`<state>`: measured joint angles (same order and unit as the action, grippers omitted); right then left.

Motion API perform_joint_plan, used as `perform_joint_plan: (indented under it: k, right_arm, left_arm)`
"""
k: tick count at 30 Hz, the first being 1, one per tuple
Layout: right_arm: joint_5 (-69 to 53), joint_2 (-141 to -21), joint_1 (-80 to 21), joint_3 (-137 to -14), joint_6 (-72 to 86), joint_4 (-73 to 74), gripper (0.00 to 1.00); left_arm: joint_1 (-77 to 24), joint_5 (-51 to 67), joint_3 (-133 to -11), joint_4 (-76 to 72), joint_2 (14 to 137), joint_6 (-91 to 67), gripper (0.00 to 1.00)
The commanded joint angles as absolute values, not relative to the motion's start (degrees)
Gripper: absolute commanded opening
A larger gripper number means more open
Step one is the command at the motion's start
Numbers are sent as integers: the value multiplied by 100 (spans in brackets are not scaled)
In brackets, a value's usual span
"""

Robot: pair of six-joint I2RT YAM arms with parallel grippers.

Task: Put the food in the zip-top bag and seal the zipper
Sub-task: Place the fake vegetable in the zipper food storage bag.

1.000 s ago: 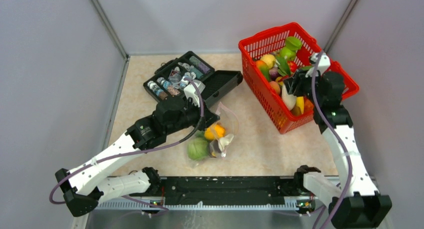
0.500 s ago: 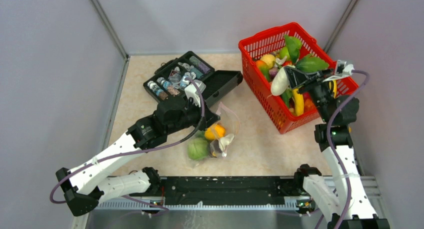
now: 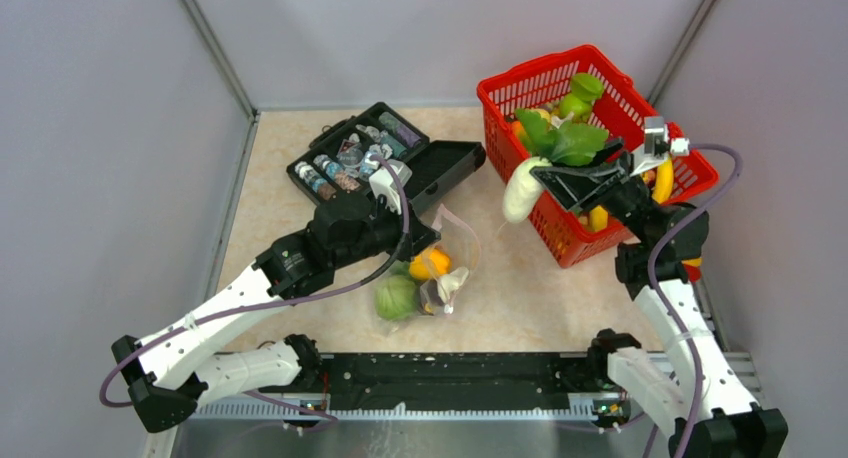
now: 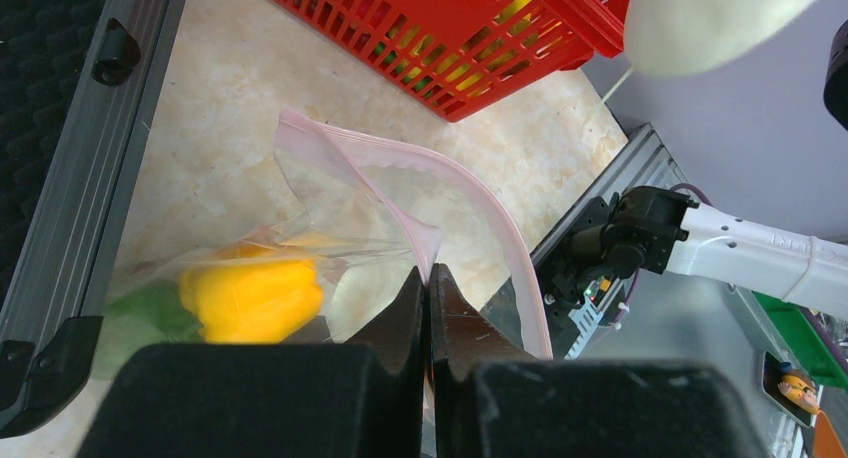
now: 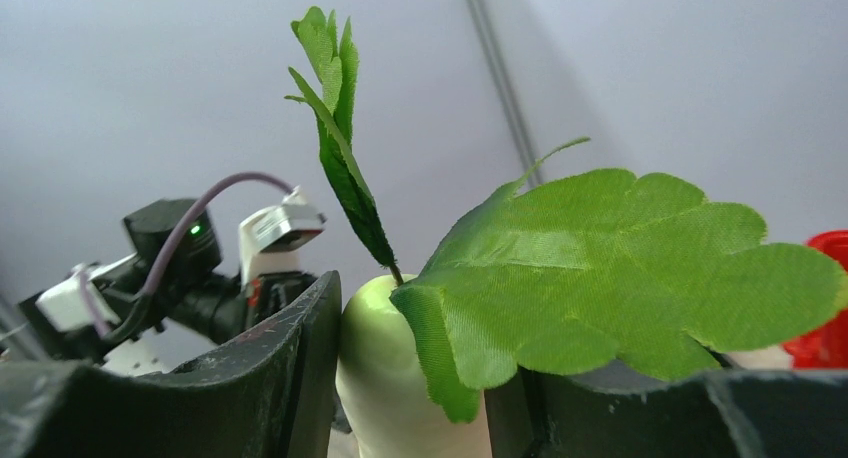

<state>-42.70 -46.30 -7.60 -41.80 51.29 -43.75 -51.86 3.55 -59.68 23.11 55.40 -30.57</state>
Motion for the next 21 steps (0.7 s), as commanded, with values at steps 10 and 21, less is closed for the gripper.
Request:
perform_joint_plan:
  k: [10,21]
  right_arm:
    - [-3672,-4659,-2742,-3788,3481,-4741,0]
    - [-1735,-5175,-4367,-2860,2731,-5950,0]
  left_arm:
    - [-5194,246,-5985,1916,5498,-3098,0]
    - [-5194,114,-5950,1846,5376,-3103,0]
